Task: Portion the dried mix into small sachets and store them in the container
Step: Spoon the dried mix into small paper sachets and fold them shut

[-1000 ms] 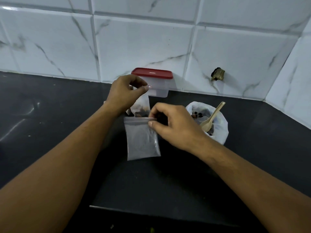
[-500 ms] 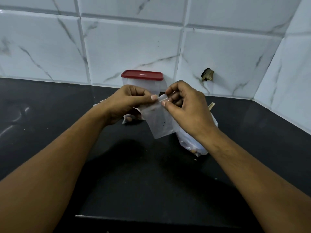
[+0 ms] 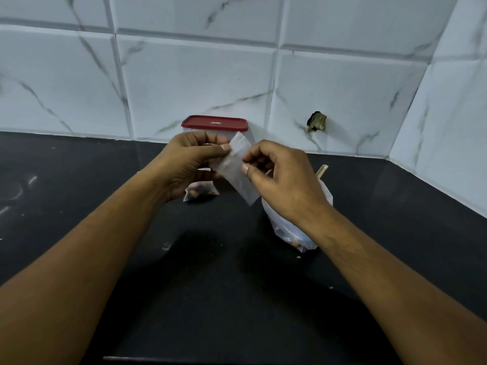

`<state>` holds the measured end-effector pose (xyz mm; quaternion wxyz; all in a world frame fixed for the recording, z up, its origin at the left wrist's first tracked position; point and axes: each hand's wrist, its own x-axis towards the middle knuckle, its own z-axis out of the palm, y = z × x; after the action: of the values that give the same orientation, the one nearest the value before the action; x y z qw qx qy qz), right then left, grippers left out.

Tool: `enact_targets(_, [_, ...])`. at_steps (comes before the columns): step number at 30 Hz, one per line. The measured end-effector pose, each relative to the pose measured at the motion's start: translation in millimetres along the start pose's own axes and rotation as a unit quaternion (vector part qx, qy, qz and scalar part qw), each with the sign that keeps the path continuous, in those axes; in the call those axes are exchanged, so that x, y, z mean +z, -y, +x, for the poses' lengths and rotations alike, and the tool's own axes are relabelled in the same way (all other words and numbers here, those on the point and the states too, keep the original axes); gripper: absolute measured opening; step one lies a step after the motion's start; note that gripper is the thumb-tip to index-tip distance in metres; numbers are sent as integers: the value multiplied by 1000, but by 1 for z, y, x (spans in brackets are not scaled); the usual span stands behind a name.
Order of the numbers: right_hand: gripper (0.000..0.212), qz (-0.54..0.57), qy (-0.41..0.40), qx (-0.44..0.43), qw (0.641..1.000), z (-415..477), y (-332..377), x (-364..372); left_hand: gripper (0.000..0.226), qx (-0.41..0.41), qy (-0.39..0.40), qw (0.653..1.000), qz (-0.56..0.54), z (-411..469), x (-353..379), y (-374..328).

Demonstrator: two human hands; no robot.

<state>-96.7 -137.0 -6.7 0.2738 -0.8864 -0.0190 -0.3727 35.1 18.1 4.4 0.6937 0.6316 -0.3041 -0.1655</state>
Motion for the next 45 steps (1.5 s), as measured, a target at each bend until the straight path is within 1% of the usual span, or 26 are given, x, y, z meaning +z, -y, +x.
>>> enact_targets(3, [18, 8, 11, 17, 1000, 1, -2, 0, 13, -5, 1, 1000, -28, 0, 0, -1])
enact_targets(5, [21, 33, 14, 38, 999, 1, -3, 0, 25, -18, 15, 999, -41, -1, 3, 0])
enact_targets(9, [19, 81, 9, 72, 994, 2, -4, 2, 47, -32, 33, 998, -51, -3, 12, 3])
enact_targets(10, [18, 92, 9, 79, 993, 2, -4, 2, 45, -34, 35, 997, -56, -4, 14, 3])
enact_targets(13, [20, 115, 24, 89, 989, 1, -4, 1, 28, -34, 39, 996, -69, -7, 21, 4])
enact_targets(17, [23, 115, 32, 86, 989, 0, -4, 1, 21, -30, 47, 996, -66, -9, 26, 5])
enact_targets(20, [20, 127, 20, 90, 988, 2, -7, -1, 22, -28, 50, 996, -70, -10, 26, 4])
enact_targets(23, [18, 125, 26, 95, 987, 2, -8, -2, 26, -23, 41, 997, -67, -12, 28, 4])
enact_targets(29, [21, 113, 24, 99, 988, 3, -8, 1, 19, -10, 7, 999, -37, -12, 30, 6])
enact_targets(33, [19, 123, 41, 103, 986, 3, -10, 0, 20, 8, 1, 1000, -22, -13, 33, 6])
enact_targets(37, [21, 130, 37, 107, 985, 3, -12, -1, 20, 15, 0, 1000, -15, -14, 34, 6])
enact_targets(40, [23, 145, 35, 112, 983, 3, -13, -1, 24, 17, -1, 1000, -16, -14, 35, 5])
enact_targets(42, [20, 166, 29, 113, 979, 3, -13, -1, 30, 18, -1, 1000, -12, -14, 35, 4])
enact_targets(45, [10, 210, 12, 133, 969, 4, -15, -2, 35, 15, -4, 1000, -14, -14, 36, 4])
